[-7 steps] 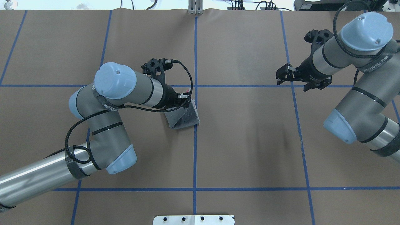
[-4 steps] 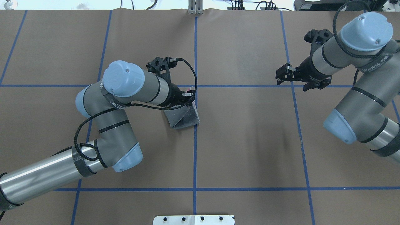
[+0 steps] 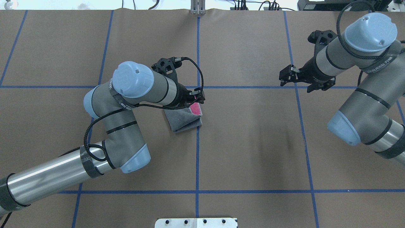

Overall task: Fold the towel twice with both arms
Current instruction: 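Lift and fold the held edge over onto the towel with the left gripper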

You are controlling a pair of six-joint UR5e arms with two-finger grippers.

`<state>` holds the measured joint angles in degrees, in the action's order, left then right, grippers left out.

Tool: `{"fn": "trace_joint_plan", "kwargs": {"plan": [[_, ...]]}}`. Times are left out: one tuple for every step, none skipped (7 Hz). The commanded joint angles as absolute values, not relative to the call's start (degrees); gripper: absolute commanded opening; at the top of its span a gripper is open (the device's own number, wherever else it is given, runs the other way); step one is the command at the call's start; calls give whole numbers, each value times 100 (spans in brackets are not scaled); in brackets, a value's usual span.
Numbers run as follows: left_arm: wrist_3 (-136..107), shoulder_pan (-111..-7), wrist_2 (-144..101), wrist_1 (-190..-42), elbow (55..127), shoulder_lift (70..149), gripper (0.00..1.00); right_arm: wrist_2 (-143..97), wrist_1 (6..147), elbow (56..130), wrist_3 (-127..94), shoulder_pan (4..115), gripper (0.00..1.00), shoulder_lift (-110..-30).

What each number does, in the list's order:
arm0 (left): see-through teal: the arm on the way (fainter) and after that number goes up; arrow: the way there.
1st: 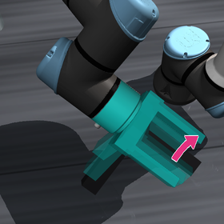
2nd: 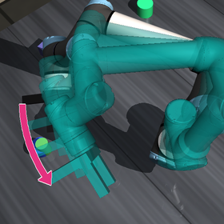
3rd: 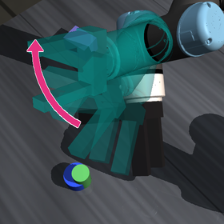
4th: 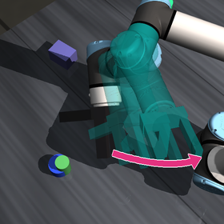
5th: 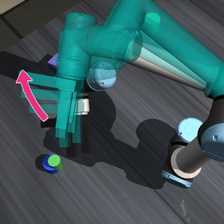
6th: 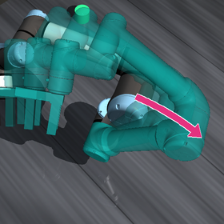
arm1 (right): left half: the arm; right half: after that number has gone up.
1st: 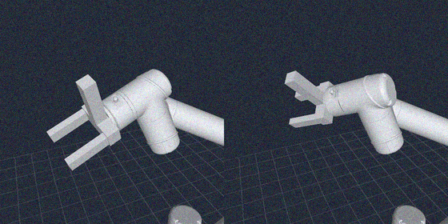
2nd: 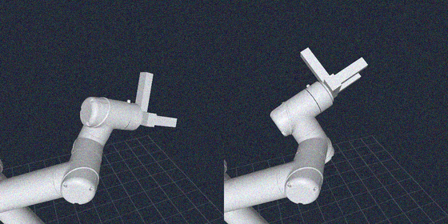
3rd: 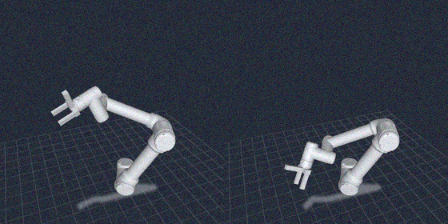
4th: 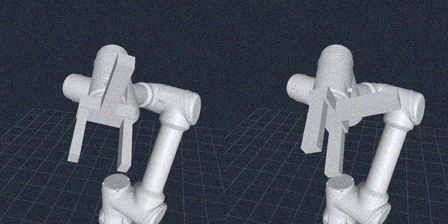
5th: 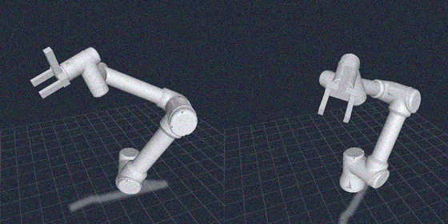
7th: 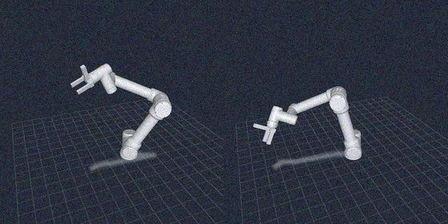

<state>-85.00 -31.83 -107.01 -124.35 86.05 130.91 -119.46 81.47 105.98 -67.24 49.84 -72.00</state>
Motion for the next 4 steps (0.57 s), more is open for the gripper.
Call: {"fn": "trace_joint_plan", "kwargs": {"plan": [[-8605, -3243, -10740, -12419, 8639, 13078, 100, -11962, 8147, 10591, -6715, 4992, 100, -7207], [-8300, -3321, -10819, -12167, 8753, 12965, 100, -11962, 8147, 10573, -6637, 5001, 100, -7224], [-7705, -3392, -10932, -11659, 9215, 12511, 100, -11962, 8139, 10573, -6592, 5010, 100, -7346], [-6942, -3462, -10942, -11106, 9837, 11898, 100, -11971, 8130, 10591, -6270, 5079, 100, -7487]]}}
